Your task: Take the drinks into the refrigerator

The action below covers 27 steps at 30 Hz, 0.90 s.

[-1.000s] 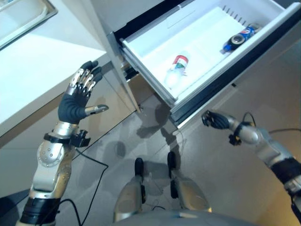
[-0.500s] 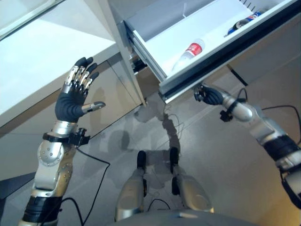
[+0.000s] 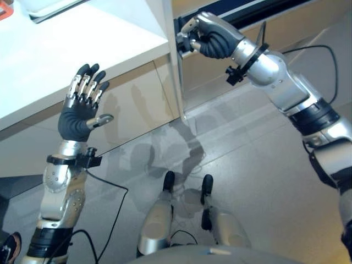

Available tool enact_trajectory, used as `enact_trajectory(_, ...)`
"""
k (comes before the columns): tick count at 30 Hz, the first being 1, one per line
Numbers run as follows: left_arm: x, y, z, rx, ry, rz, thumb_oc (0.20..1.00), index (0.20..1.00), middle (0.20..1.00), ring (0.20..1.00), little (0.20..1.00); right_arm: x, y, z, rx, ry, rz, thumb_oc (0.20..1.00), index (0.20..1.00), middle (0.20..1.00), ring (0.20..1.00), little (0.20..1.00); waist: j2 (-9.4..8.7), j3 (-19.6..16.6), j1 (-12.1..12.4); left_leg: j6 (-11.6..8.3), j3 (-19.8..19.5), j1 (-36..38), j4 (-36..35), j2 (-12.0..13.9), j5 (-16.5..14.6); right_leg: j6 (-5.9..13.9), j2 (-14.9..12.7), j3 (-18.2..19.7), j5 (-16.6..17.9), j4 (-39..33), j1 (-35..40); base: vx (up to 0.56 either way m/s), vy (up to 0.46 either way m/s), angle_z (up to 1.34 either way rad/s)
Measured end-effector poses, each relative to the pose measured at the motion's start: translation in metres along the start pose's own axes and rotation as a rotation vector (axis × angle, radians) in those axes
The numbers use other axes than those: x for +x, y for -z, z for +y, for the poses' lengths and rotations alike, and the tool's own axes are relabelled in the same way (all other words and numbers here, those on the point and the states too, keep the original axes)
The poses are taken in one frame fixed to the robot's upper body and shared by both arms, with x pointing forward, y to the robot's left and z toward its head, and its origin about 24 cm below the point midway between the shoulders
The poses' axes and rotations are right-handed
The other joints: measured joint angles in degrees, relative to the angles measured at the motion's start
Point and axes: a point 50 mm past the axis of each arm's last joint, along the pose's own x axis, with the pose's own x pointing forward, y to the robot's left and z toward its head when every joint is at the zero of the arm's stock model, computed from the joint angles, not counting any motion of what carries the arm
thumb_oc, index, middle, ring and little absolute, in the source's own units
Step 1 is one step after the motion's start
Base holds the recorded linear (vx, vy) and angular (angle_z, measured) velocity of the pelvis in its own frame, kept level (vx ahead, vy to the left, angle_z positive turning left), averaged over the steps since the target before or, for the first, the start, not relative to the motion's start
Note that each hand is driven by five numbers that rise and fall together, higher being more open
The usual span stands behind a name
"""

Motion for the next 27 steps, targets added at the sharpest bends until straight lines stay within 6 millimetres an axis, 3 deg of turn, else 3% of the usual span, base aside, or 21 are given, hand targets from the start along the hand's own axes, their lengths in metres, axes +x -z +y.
enact_trajectory(4,0.001,0.000,-0.001,-0.001,0.003,-0.002,1.000,1.000,1.000,1.000,1.000,-0.022,0.021,0.022,0.118,-0.002,0.090,0.200,0.200,0.200,0.200,0.200,-0.07,0.0,0.0,0.25,0.0,0.1,-0.1,-0.3,0.2,0.46,-0.4,0.0,-0.6,1.1,-0.2,-0.01,0.035,0.07)
enact_trajectory(6,0.001,0.000,-0.002,-0.003,0.006,-0.001,1.000,1.000,1.000,1.000,1.000,-0.045,0.037,0.040,0.185,-0.004,0.173,0.200,0.200,0.200,0.200,0.200,-0.28,0.1,-0.4,0.30,0.1,0.2,-0.1,-0.6,0.2,0.62,-0.6,0.2,-0.8,1.4,-0.3,-0.02,0.046,0.00)
enact_trajectory(7,0.002,0.000,-0.003,-0.003,0.010,-0.004,1.000,1.000,1.000,1.000,1.000,-0.067,0.045,0.051,0.261,0.034,0.233,0.200,0.200,0.200,0.200,0.200,-0.39,0.1,-0.6,0.59,0.2,0.3,-0.1,-0.6,0.3,0.77,-0.7,0.4,-1.0,1.8,-0.3,-0.01,0.032,0.03)
enact_trajectory(9,0.001,0.000,-0.001,0.003,-0.002,-0.001,1.000,1.000,1.000,1.000,1.000,-0.083,0.049,0.066,0.315,0.024,0.279,0.200,0.200,0.200,0.200,0.200,-0.54,0.2,-1.2,0.67,0.3,0.3,-0.1,-0.8,0.3,0.85,-0.8,0.6,-1.0,1.8,-0.4,-0.01,0.063,-0.01)
enact_trajectory(10,0.001,0.002,-0.003,-0.001,0.000,0.007,1.000,1.000,1.000,1.000,1.000,-0.104,0.052,0.082,0.383,0.029,0.334,0.200,0.200,0.200,0.200,0.200,-1.10,0.4,-2.6,0.70,0.5,0.6,-0.1,-0.8,0.3,0.94,-0.8,1.1,-1.0,2.0,-0.4,0.00,0.056,-0.01)
enact_trajectory(11,0.002,0.002,-0.005,-0.007,0.003,-0.002,1.000,1.000,1.000,1.000,1.000,-0.116,0.050,0.083,0.432,0.095,0.344,0.200,0.200,0.200,0.200,0.200,-0.98,0.4,-2.5,0.84,0.5,0.6,0.0,-0.8,0.4,1.08,-0.9,1.0,-1.3,2.3,-0.2,0.01,0.070,0.03)
enact_trajectory(12,-0.001,0.006,-0.006,-0.004,-0.002,0.014,1.000,1.000,1.000,1.000,1.000,-0.144,0.050,0.098,0.527,0.151,0.410,0.708,0.708,0.708,0.708,0.708,-1.44,0.5,-3.5,0.91,0.5,1.0,-0.1,-0.8,0.3,1.20,-0.8,1.4,-1.6,2.7,0.0,0.01,0.083,0.01)
enact_trajectory(13,-0.003,0.008,-0.007,0.003,-0.001,0.028,1.000,1.000,1.000,1.000,1.000,-0.157,0.051,0.105,0.554,0.153,0.449,1.000,1.000,1.000,1.000,1.000,-1.83,0.7,-4.8,1.03,0.8,1.3,-0.2,-0.9,0.2,1.26,-0.8,1.9,-1.6,2.9,0.0,0.03,0.120,-0.19)
enact_trajectory(15,-0.012,0.016,-0.007,0.040,0.006,0.086,1.000,1.000,1.000,1.000,1.000,-0.215,0.052,0.121,0.683,0.300,0.623,1.000,1.000,1.000,1.000,1.000,-2.58,0.7,-6.4,1.45,2.5,3.3,-0.9,-0.9,-0.2,1.64,-0.9,3.6,-1.9,3.3,0.5,0.04,0.092,-0.43)
enact_trajectory(16,-0.015,0.020,-0.006,0.051,0.007,0.106,1.000,1.000,1.000,1.000,1.000,-0.225,0.053,0.122,0.695,0.309,0.652,1.000,1.000,1.000,1.000,1.000,-2.57,0.7,-6.9,1.58,3.1,3.7,-1.0,-0.9,-0.3,1.86,-1.0,3.9,-2.1,3.3,1.0,0.02,0.051,-0.40)
enact_trajectory(17,-0.023,0.025,-0.004,0.080,0.010,0.149,1.000,1.000,1.000,1.000,1.000,-0.252,0.050,0.130,0.720,0.313,0.736,1.000,1.000,1.000,1.000,1.000,-2.79,0.5,-9.0,1.82,3.7,5.0,-1.2,-1.0,-0.6,2.09,-1.0,4.5,-2.2,3.3,1.7,0.04,0.070,-0.21)
enact_trajectory(19,-0.028,0.028,-0.005,0.090,0.017,0.175,1.000,1.000,1.000,1.000,1.000,-0.275,0.045,0.137,0.745,0.316,0.808,1.000,1.000,1.000,1.000,1.000,-3.12,0.3,-11.4,1.88,3.9,6.0,-1.3,-1.0,-0.9,2.21,-1.2,5.0,-2.3,3.2,2.4,0.04,0.064,-0.16)
enact_trajectory(21,-0.049,0.044,-0.003,0.061,-0.026,0.261,1.000,1.000,1.000,1.000,1.000,-0.321,0.030,0.152,0.795,0.350,0.956,1.000,1.000,1.000,1.000,1.000,-3.03,-1.3,-13.2,1.99,5.2,7.5,-1.9,-0.8,-1.6,2.25,-0.8,6.3,-2.5,3.2,2.9,0.03,0.042,-0.32)
enact_trajectory(27,-0.091,0.077,0.005,0.069,-0.053,0.500,1.000,1.000,1.000,1.000,1.000,-0.378,0.019,0.192,0.915,0.342,1.228,1.000,1.000,1.000,1.000,1.000,-1.69,-5.3,-14.5,1.96,8.3,9.9,-3.0,-0.3,-1.9,2.23,-0.5,7.8,-2.2,2.3,3.9,0.02,0.035,-0.29)
